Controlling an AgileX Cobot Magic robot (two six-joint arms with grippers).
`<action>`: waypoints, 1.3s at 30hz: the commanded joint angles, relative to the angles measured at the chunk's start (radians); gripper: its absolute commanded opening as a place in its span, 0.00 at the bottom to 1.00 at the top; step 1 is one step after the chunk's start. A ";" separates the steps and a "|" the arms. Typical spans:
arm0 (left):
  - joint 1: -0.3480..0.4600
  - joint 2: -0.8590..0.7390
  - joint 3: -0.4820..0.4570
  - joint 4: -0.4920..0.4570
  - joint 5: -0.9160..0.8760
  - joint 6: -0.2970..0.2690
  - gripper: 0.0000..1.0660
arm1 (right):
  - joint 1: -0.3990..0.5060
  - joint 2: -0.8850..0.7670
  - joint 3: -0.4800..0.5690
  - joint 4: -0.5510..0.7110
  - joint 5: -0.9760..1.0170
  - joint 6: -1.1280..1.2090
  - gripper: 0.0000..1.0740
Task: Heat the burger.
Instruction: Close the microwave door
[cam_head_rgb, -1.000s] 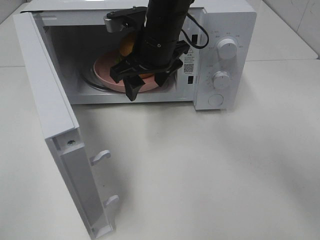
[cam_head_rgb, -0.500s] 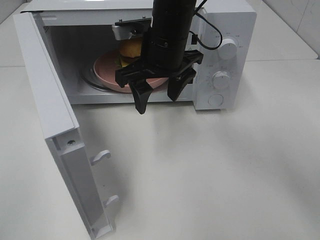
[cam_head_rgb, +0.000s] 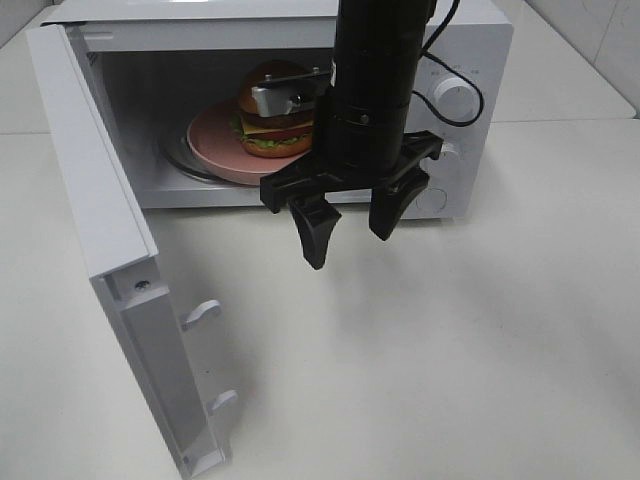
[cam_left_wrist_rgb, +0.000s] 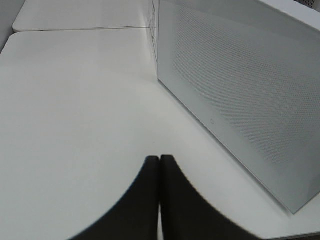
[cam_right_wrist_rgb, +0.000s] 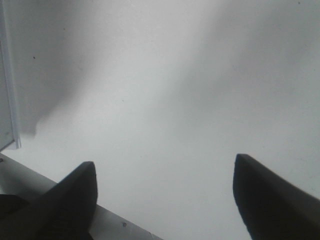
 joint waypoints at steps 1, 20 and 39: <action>0.004 -0.019 0.002 -0.002 -0.011 -0.005 0.00 | -0.006 -0.034 0.037 -0.024 0.028 0.011 0.66; 0.004 -0.019 0.002 -0.002 -0.011 -0.005 0.00 | -0.167 -0.254 0.249 -0.214 0.028 0.097 0.65; 0.004 -0.019 0.002 -0.006 -0.011 -0.005 0.00 | -0.577 -0.640 0.496 -0.216 0.009 0.211 0.61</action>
